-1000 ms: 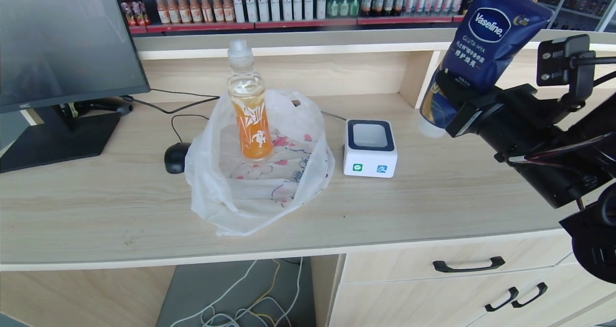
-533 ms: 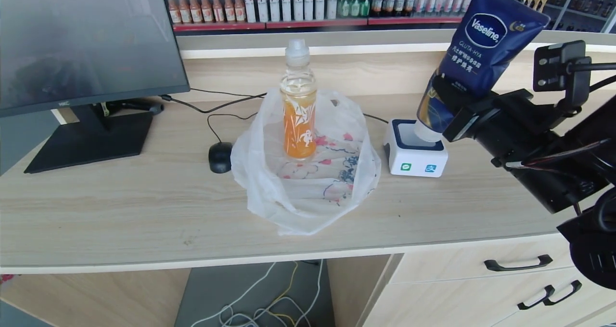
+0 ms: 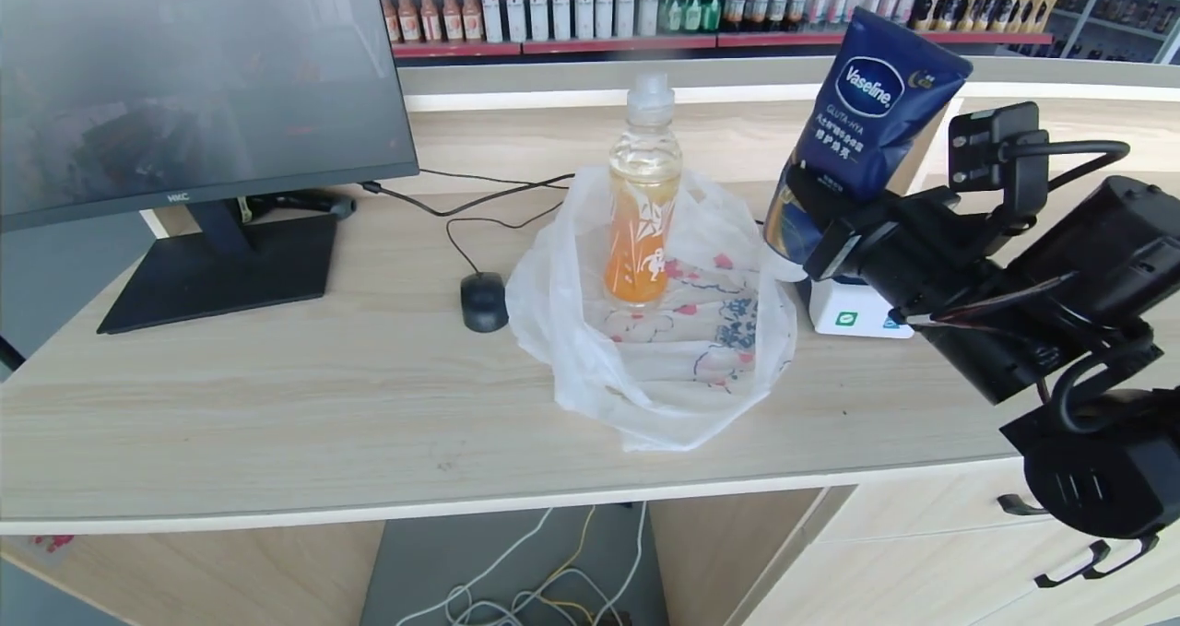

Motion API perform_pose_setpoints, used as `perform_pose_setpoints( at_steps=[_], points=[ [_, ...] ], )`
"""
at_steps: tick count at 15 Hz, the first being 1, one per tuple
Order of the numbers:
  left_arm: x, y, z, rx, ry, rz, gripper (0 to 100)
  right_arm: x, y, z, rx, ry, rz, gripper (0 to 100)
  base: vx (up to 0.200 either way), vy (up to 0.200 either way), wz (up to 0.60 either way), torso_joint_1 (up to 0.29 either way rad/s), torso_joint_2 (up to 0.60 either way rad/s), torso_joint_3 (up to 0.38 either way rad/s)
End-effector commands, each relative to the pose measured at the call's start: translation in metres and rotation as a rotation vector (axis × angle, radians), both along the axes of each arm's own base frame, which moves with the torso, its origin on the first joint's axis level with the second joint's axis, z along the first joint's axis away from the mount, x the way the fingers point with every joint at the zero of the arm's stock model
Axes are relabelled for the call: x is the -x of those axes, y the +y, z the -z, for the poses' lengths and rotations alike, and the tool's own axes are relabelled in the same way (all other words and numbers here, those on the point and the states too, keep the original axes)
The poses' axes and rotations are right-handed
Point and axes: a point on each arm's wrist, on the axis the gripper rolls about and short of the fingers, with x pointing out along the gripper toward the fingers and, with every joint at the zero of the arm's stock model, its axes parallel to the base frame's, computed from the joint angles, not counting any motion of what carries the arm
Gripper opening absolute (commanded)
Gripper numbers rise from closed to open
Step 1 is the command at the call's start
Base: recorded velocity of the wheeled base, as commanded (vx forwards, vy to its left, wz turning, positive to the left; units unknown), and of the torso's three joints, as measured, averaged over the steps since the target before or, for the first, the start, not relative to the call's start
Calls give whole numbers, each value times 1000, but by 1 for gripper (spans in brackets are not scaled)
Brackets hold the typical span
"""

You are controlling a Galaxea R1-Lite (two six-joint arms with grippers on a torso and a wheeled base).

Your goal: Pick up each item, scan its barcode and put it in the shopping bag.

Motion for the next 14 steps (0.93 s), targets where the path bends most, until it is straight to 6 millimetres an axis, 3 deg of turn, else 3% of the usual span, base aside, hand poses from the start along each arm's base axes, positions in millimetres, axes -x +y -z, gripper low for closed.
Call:
perform_pose_setpoints(
  at_steps=[1, 8, 14],
  points=[
    [0, 0, 0, 0, 0, 0, 100, -9, 6, 12, 17, 31, -9, 0, 0, 0, 0, 0, 0, 0],
    [0, 0, 0, 0, 0, 0, 100, -39, 21, 29, 25, 48, -16, 0, 0, 0, 0, 0, 0, 0],
    [0, 0, 0, 0, 0, 0, 100, -42, 38, 41, 37, 73, -53, 0, 0, 0, 0, 0, 0, 0]
  ],
)
